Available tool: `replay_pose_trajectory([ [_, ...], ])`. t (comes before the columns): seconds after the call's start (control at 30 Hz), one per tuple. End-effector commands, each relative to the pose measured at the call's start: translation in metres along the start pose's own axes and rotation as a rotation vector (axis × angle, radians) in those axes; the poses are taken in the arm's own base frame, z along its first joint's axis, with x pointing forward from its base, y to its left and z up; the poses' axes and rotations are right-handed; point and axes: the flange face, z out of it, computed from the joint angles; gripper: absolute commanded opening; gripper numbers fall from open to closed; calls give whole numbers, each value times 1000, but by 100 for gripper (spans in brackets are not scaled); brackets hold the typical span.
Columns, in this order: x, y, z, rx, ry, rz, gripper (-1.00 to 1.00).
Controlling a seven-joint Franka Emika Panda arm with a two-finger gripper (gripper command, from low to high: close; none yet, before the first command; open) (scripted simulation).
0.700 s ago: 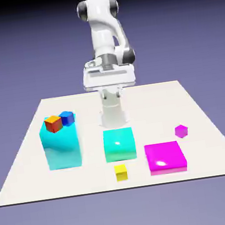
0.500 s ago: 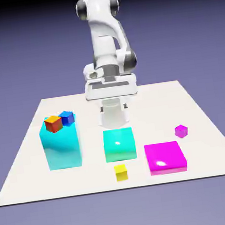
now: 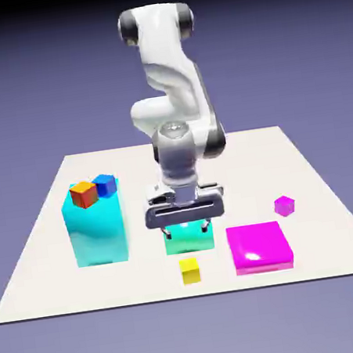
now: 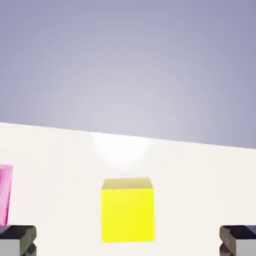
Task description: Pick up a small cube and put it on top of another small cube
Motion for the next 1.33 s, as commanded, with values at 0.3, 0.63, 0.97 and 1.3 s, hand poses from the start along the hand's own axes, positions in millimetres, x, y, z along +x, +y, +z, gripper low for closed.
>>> replay_pose_trajectory([
  [0.3,6,-6,126,-139,-148,-13,0],
  [0.63,69,91,-27,-117,-167,301,-100],
  [0.97,68,349,-185,35,-306,937,-100],
  [1.3,63,343,-145,35,-306,937,100],
])
